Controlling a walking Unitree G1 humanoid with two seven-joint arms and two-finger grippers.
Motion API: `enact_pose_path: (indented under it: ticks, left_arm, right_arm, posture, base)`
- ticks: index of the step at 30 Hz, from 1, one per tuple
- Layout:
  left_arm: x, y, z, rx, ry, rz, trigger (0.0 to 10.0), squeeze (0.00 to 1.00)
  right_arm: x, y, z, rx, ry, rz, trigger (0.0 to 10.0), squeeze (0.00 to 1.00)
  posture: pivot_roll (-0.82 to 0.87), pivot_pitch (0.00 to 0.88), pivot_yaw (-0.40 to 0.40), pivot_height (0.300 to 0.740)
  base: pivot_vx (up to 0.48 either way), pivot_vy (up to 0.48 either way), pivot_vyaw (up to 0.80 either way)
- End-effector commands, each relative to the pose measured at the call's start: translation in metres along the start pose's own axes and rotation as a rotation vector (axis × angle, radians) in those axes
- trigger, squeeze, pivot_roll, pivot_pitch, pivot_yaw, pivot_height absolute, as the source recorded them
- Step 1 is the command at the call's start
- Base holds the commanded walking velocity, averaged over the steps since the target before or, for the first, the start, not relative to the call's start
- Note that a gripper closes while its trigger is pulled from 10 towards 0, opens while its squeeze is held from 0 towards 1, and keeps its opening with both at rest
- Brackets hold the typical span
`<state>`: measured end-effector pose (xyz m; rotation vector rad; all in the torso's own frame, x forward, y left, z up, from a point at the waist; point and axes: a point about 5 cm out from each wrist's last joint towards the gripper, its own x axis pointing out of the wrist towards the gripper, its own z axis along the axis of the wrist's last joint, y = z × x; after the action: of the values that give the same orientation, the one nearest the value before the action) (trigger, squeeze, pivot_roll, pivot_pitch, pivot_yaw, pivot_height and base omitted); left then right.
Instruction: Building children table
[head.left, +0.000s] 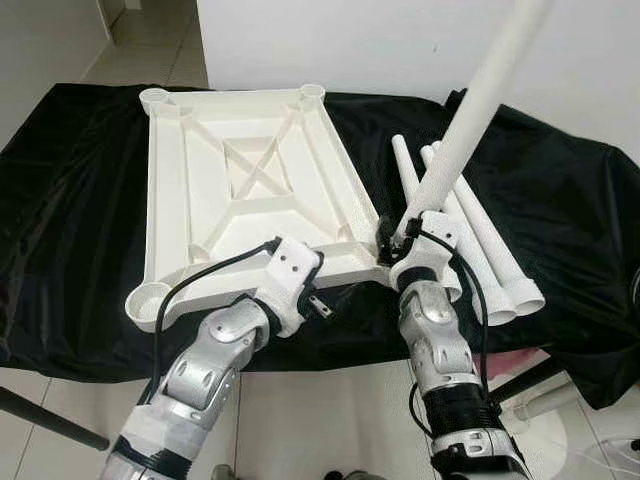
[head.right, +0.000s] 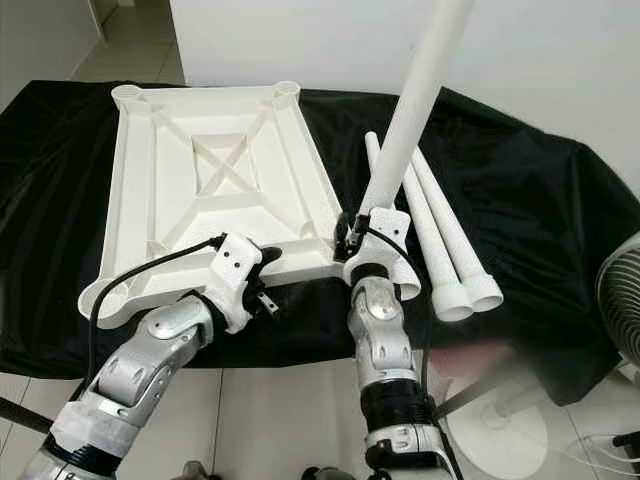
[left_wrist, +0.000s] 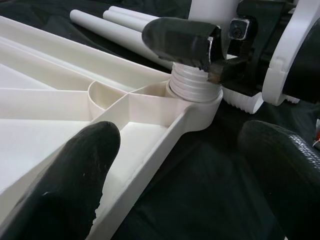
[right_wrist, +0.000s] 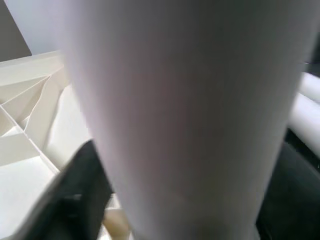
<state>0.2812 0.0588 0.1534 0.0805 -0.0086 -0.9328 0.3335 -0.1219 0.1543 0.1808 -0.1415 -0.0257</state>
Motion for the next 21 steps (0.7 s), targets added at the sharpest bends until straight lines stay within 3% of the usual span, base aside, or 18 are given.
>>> enact_pose_path:
  ticks: [1, 4, 5, 21]
  left_arm:
    - [0.0, -0.002, -0.001, 0.013, 0.006, -0.016, 10.0, 0.0]
    - [0.0, 0.0, -0.001, 0.014, 0.007, -0.013, 10.0, 0.0]
    - [0.0, 0.0, -0.001, 0.015, 0.006, -0.012, 10.0, 0.0]
    - [0.004, -0.005, -0.002, 0.029, 0.011, -0.041, 10.0, 0.0]
  right_arm:
    - [-0.002, -0.007, 0.003, -0.018, -0.006, 0.043, 10.0, 1.0]
    - [-0.002, -0.01, 0.005, -0.029, -0.003, 0.103, 10.0, 1.0]
    - [-0.001, -0.014, 0.006, -0.05, -0.009, 0.15, 10.0, 0.0]
    - [0.014, -0.033, 0.013, -0.224, 0.004, 0.547, 10.0, 0.0]
  posture:
    - [0.02, 0.079, -0.053, 0.74]
    - [0.02, 0.081, -0.053, 0.74]
    - [0.02, 0.08, -0.052, 0.74]
    - [0.02, 0.066, -0.045, 0.74]
  base:
    - [0.0, 0.0, 0.0]
    - [0.0, 0.0, 0.0]
    - [0.0, 0.0, 0.0]
    - [0.0, 0.0, 0.0]
